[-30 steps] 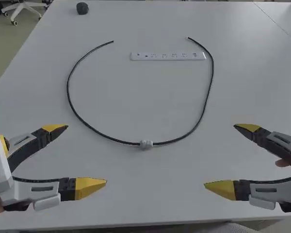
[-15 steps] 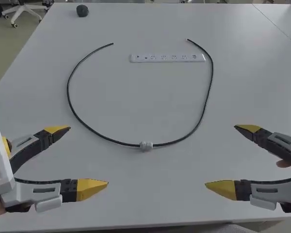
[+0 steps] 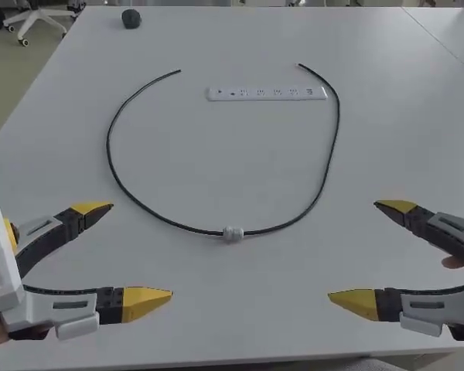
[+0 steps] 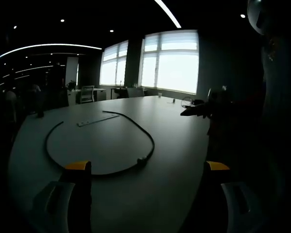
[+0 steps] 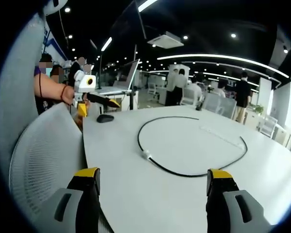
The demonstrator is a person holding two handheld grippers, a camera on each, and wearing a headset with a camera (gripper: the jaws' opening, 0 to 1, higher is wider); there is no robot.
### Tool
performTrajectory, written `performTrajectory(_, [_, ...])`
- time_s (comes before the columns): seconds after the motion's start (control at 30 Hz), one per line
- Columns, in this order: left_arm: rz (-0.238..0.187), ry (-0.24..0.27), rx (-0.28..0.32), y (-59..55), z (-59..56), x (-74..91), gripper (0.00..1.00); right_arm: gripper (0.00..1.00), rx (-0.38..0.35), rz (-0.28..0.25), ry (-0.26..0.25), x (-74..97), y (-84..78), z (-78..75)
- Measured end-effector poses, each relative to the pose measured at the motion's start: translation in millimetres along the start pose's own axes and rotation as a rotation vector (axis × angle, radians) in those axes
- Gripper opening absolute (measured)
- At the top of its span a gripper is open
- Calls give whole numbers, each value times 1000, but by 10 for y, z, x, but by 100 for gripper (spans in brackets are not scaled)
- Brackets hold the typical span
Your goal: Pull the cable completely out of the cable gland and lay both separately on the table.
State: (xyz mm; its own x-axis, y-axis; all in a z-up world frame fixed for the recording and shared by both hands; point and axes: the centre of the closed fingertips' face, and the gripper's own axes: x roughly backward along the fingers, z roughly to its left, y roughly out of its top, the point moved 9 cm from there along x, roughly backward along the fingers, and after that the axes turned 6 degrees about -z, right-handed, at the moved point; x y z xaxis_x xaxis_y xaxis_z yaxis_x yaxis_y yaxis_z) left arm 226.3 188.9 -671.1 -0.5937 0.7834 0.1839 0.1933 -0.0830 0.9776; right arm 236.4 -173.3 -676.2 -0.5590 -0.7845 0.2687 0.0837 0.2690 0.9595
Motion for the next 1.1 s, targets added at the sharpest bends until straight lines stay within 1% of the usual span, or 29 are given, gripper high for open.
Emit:
performTrajectory(0.07, [0, 3, -4, -2, 5, 1, 96, 90, -1, -3, 3, 1, 2, 2])
performTrajectory(0.13, [0, 3, -2, -4, 4, 3, 96, 93, -8, 4, 1, -6, -8, -1])
performTrajectory(0.17, [1, 3, 0, -8, 4, 4, 97, 91, 2, 4, 2, -4, -9, -3])
performTrajectory(0.2, [4, 3, 1, -10, 4, 3, 96, 91, -5, 2, 7, -6, -8, 2])
performTrajectory(0.23, [6, 4, -5, -13, 4, 3, 97, 92, -14, 1, 5, -7, -9, 5])
performTrajectory(0.27, [10, 2, -6, -16, 2, 3, 97, 93, -9, 2, 2, -8, -12, 3])
performTrajectory(0.33, [8, 1, -7, -16, 2, 1, 96, 91, -12, 0, 8, -8, -14, 8])
performTrajectory(0.37, [10, 0, -7, -17, 2, 0, 96, 92, -9, -2, 5, -7, -12, 4])
performTrajectory(0.4, [10, 2, -8, -18, 5, 0, 96, 94, -19, -1, 7, -11, -15, 7])
performTrajectory(0.47, [6, 2, -2, -16, 5, -2, 96, 93, -8, 2, 4, -7, -20, -4])
performTrajectory(0.53, [6, 3, -7, -16, 6, -4, 96, 94, -23, 4, 7, -9, -23, 3])
performTrajectory(0.57, [9, 2, -5, -17, 5, -6, 96, 94, -7, 7, -1, -7, -26, -6])
performTrajectory(0.63, [4, 2, -7, -16, 3, -7, 96, 92, -17, 2, 5, -6, -25, 1])
performTrajectory(0.7, [7, 2, 0, -22, 0, -3, 96, 94, -16, 7, 1, -8, -29, 1])
performTrajectory(0.77, [7, 1, -4, -21, -1, 0, 96, 92, -8, 4, -1, -6, -31, -2])
performTrajectory(0.9, [8, 2, 2, -29, -4, 11, 96, 94, -17, 14, 3, -12, -44, 11])
performTrajectory(1.03, [11, 4, -3, -35, 1, 21, 96, 93, 1, 20, 8, -29, -43, 25])
performTrajectory(1.1, [13, 3, -1, -38, 0, 22, 96, 92, -3, 24, 17, -41, -44, 26])
